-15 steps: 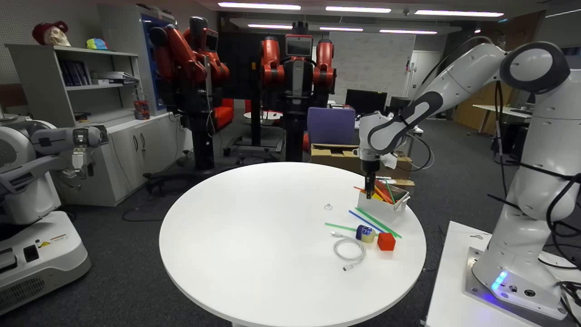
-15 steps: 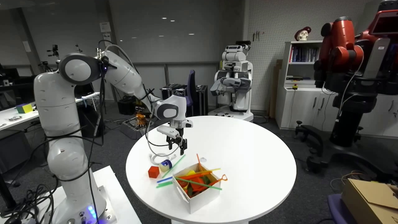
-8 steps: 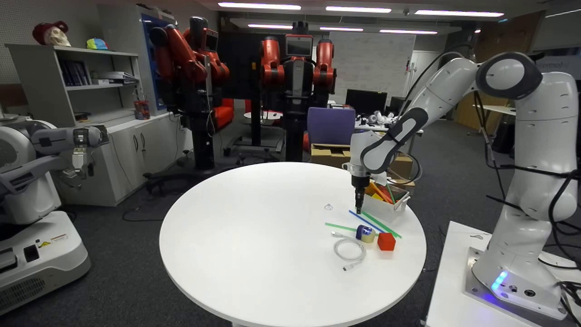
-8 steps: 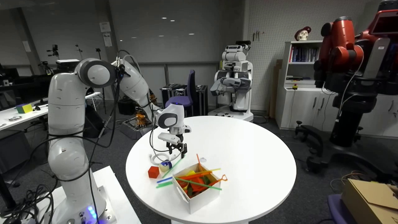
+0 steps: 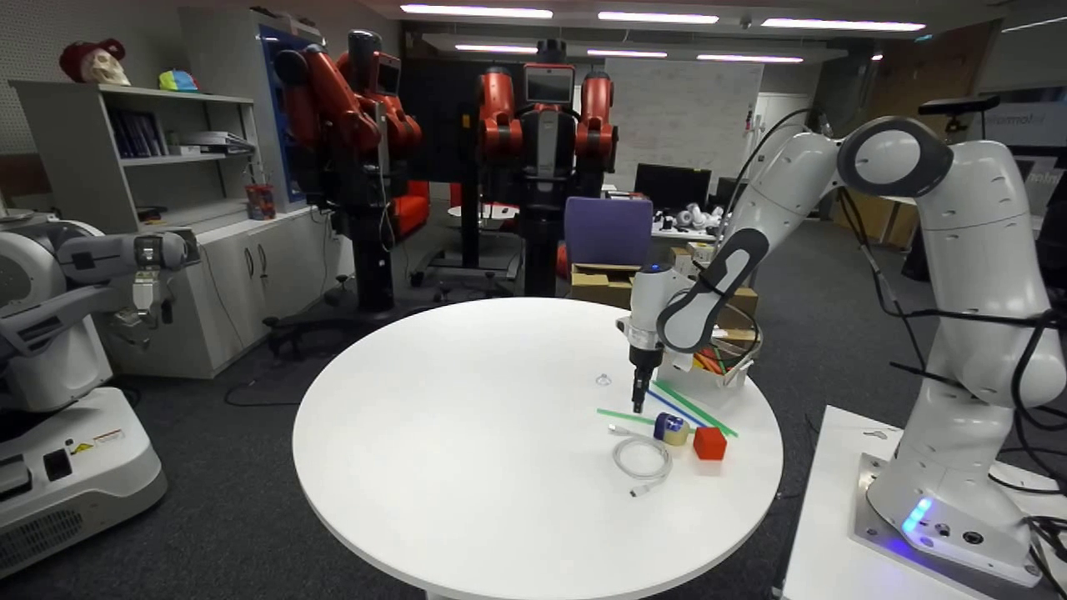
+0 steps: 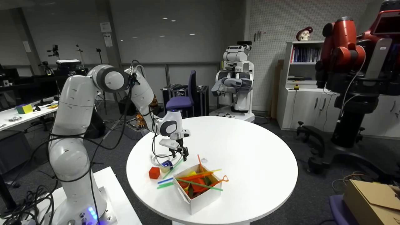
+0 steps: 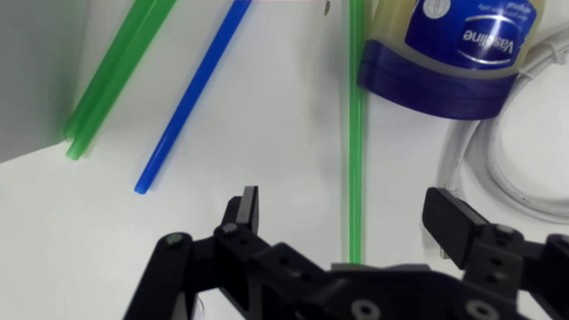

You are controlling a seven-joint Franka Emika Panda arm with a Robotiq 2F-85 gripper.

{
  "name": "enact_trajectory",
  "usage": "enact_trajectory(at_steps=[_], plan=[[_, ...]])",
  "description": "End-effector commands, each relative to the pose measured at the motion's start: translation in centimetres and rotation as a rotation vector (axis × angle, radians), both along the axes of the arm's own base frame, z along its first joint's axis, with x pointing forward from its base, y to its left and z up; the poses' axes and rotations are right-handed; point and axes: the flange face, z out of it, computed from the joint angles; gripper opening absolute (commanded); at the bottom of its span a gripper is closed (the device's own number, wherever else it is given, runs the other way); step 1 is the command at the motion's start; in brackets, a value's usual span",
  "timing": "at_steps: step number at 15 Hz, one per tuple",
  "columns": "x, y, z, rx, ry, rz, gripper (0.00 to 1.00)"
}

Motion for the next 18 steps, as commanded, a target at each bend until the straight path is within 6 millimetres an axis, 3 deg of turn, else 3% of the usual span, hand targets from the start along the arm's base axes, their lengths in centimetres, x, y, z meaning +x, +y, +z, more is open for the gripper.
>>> enact_trajectory(at_steps=[1,12,15,16,18], plan=[[0.9,0.4,-0.4,-0.033,-0.036,0.018,1.0],[2.6,1.5,-1.8,-0.006,0.021,0.031,0.98],[3.0,1.8,-2.1,-0.001,0.041,0.033,0.91],[3.1,1.8,-2.2,0.001,0.05,0.031,0.83],[3.3,1.8,-2.3,0.0,0.069,0.026,0.82]])
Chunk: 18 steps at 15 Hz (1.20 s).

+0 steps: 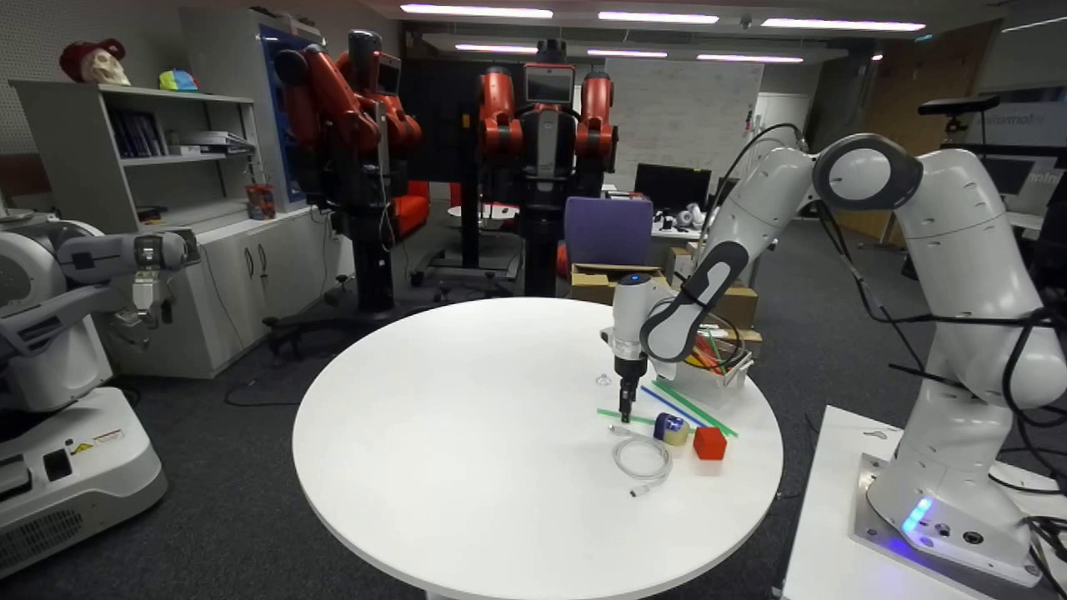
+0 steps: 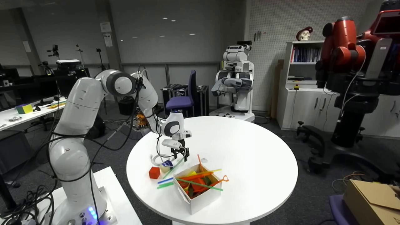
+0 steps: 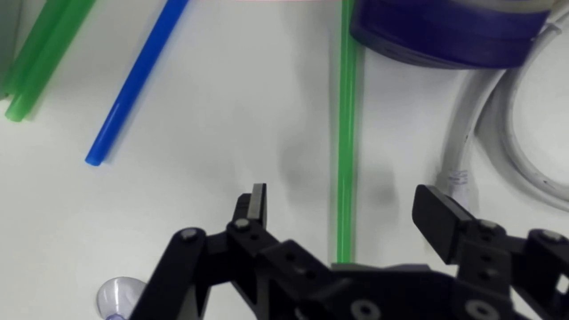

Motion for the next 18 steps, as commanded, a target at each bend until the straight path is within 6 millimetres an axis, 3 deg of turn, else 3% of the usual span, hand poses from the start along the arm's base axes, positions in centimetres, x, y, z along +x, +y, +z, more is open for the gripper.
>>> enact_trajectory(at_steps=[1,3,6,8,9,11,13,14,18], plan=[[0.9,-0.2,0.1,0.013,0.037,-0.005,0.73],[1.1,-0.2,-0.1,0.012,0.051,-0.007,0.65],[1.5,-0.4,-0.4,0.012,0.071,-0.013,0.44],[1.8,-0.4,-0.3,0.013,0.076,-0.017,0.39],[1.9,-0.4,-0.3,0.012,0.078,-0.019,0.41],[2.1,-0.4,-0.4,0.01,0.08,-0.021,0.19],[2.2,-0.3,-0.3,0.008,0.082,-0.021,0.04],[2.2,-0.3,-0.3,0.007,0.083,-0.021,0.0],[2.3,-0.2,-0.1,0.0,0.072,-0.022,0.01]])
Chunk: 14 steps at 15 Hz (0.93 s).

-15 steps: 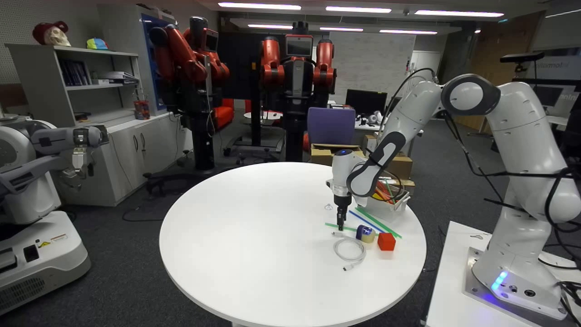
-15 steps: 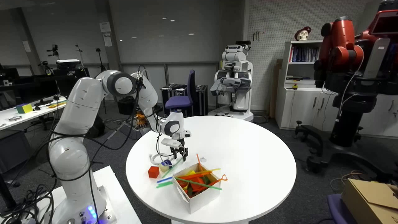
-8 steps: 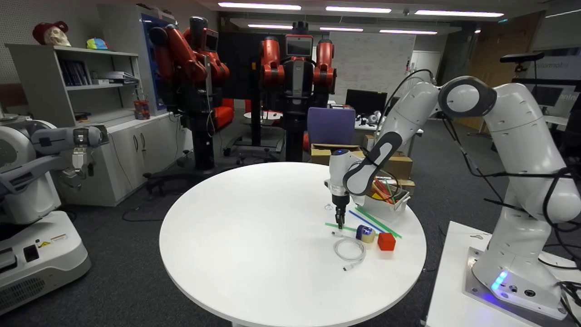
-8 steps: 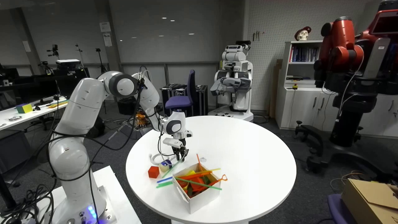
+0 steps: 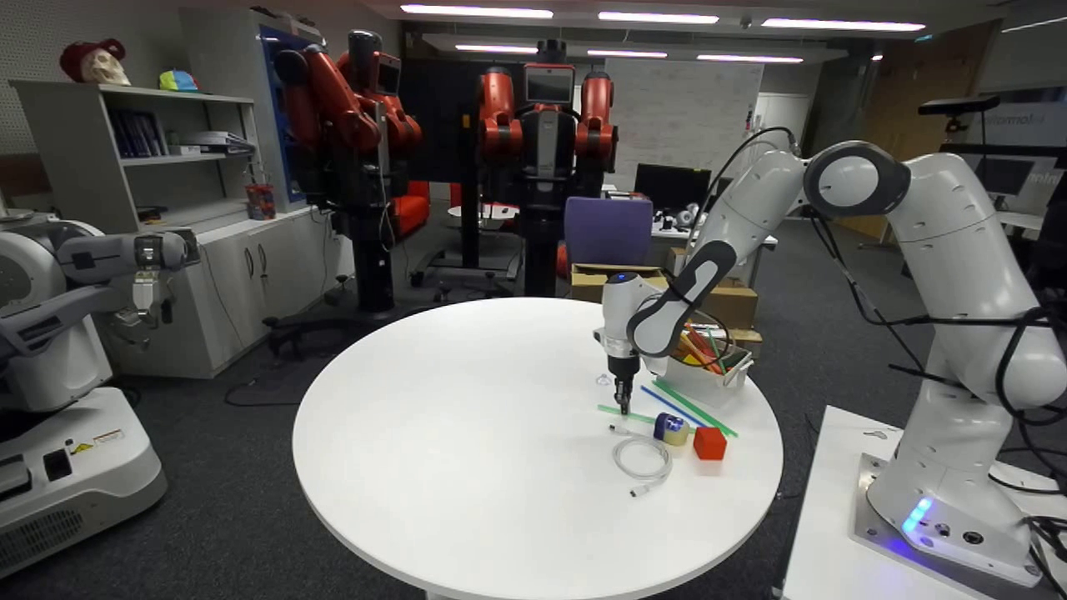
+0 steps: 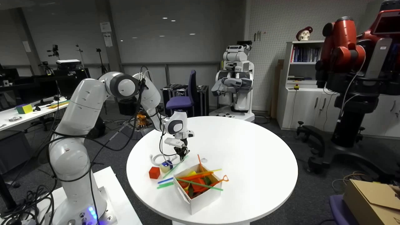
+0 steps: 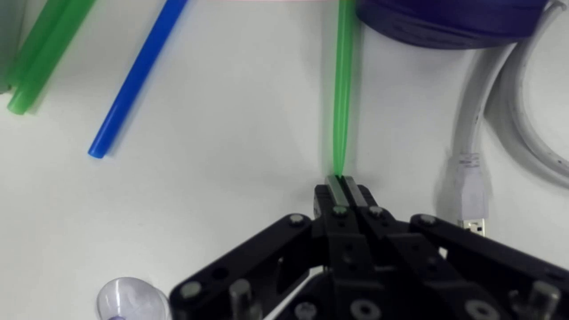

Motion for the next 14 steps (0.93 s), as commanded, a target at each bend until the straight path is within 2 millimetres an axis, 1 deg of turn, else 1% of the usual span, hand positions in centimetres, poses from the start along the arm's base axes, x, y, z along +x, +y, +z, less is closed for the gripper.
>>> enact_trajectory(at_steps=[1,4,8,11,14], plan=[[0.4,-0.1,0.4,0.002,0.006,-0.002,0.0],[0.5,-0.3,1.5,-0.014,-0.012,-0.027,0.0],[0.0,-0.7,4.7,-0.036,-0.031,-0.063,0.0],[-1.4,-1.5,8.4,-0.078,-0.05,-0.13,0.0],[-3.3,-2.3,12.4,-0.119,-0.037,-0.203,0.0]])
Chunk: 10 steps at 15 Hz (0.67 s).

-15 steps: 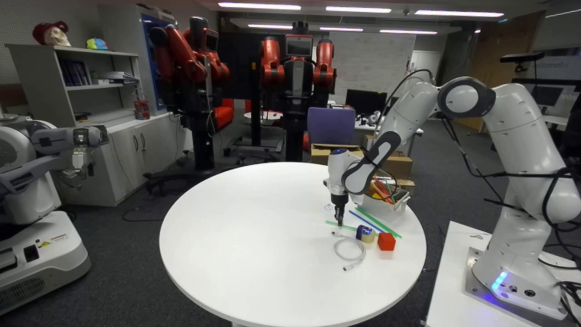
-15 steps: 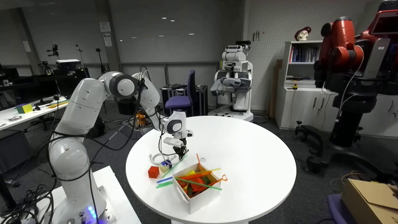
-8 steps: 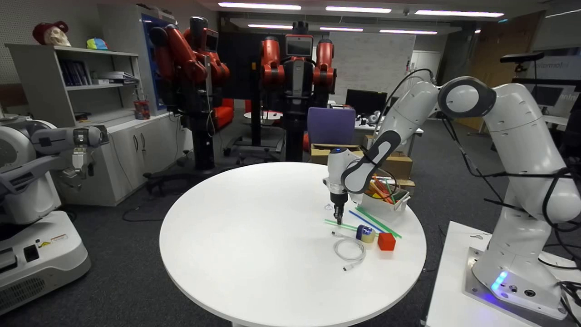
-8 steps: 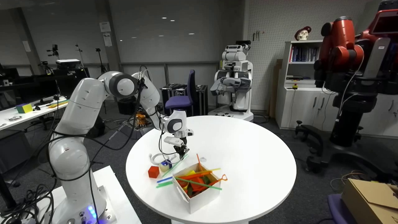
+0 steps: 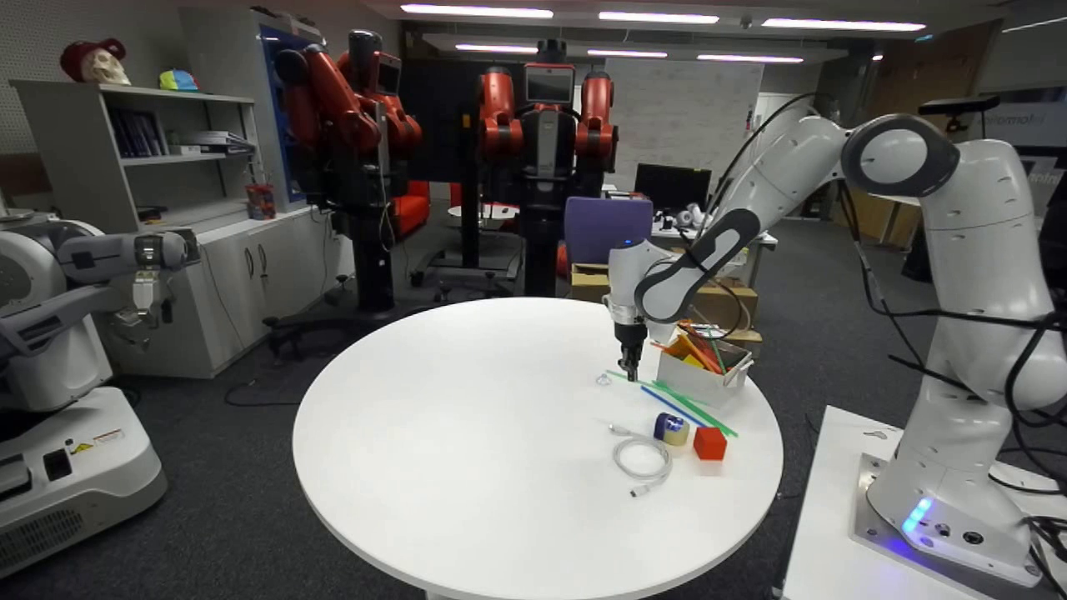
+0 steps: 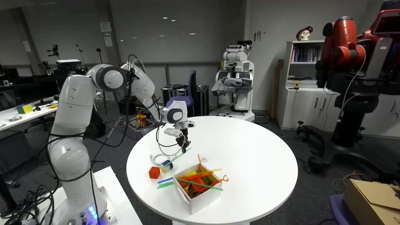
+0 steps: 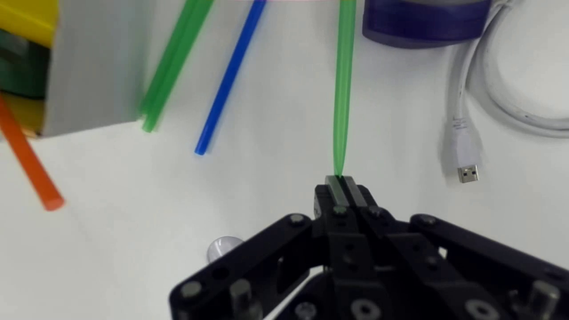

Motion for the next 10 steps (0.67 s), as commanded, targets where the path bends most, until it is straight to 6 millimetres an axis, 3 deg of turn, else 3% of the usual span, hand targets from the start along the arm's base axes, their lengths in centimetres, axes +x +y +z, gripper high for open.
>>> enact_trajectory(at_steps=[1,5,10], plan=[[-4.0,-1.2,6.0,-0.049,0.001,-0.077,0.0],[-6.2,-3.3,11.7,-0.019,-0.088,-0.211,0.0],[-8.0,-8.5,17.3,0.084,-0.245,-0.409,0.0]])
